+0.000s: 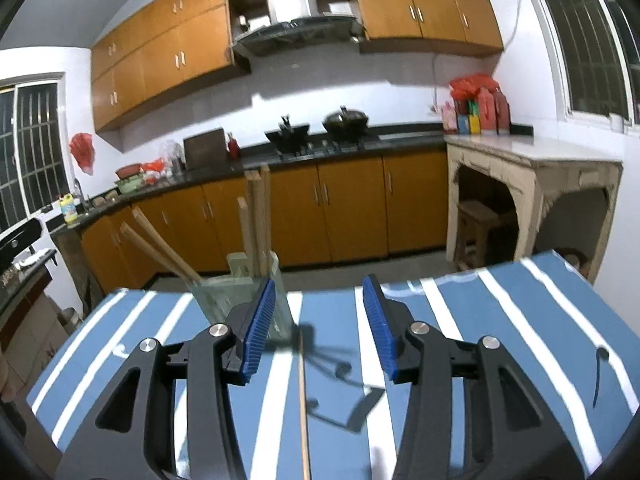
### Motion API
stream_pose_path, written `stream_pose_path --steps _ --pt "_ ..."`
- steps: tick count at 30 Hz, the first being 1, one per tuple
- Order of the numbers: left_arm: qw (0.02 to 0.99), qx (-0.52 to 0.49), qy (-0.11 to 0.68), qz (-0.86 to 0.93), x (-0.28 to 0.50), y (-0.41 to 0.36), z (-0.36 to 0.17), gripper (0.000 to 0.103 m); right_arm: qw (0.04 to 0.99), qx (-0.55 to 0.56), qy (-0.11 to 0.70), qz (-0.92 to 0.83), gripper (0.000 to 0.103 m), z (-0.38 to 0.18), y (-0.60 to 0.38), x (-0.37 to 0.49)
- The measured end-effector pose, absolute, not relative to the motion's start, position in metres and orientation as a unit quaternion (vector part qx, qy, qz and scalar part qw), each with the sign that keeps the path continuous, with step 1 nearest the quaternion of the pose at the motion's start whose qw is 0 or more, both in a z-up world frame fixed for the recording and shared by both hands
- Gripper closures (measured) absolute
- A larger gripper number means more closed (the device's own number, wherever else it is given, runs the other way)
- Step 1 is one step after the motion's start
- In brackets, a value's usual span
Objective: Organize utensils
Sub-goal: 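Move both open grippers back down toward the remaining loose chopsticks, then close the right gripper on a wooden chopstick while the left gripper grasps another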
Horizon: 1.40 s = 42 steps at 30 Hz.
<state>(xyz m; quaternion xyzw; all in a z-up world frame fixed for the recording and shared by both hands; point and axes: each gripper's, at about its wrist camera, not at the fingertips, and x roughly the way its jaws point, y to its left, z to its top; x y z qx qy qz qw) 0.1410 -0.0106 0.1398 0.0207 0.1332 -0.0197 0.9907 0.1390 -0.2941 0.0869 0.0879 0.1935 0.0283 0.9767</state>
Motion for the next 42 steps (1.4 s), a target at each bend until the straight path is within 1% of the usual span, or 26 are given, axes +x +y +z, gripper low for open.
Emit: stream_pose_path --steps 3,14,20,22,25,35,38,40,42 --pt "0.988 0.032 0.15 -0.011 0.135 -0.008 0.12 0.035 0.972 0.098 0.215 0.02 0.049 0.067 -0.299 0.137" --pt "0.968 0.059 0.245 0.012 0.153 -0.006 0.035 0.029 0.947 0.118 0.298 0.005 0.048 0.003 -0.309 0.14" --pt "0.948 0.036 0.316 -0.006 0.176 0.0 -0.012 0.028 0.931 0.103 0.348 0.031 0.049 -0.021 -0.288 0.146" --pt "0.943 0.026 0.332 -0.008 0.18 0.003 -0.023 0.028 0.928 0.091 0.36 0.039 0.053 -0.03 -0.279 0.148" --pt "0.936 0.017 0.351 -0.01 0.185 0.003 -0.039 0.029 0.922 0.076 0.377 0.047 0.055 -0.04 -0.266 0.151" --pt "0.924 0.011 0.382 -0.029 0.195 -0.012 -0.059 0.029 0.911 0.042 0.406 0.057 0.058 -0.06 -0.242 0.159" --pt "0.921 0.015 0.387 -0.036 0.198 -0.02 -0.062 0.03 0.906 0.04 0.417 0.057 0.065 -0.065 -0.241 0.161" --pt "0.919 0.016 0.392 -0.04 0.2 -0.026 -0.064 0.031 0.903 0.039 0.425 0.053 0.074 -0.071 -0.241 0.162" --pt "0.917 0.015 0.397 -0.044 0.203 -0.032 -0.067 0.031 0.906 0.034 0.419 0.05 0.076 -0.072 -0.24 0.16"
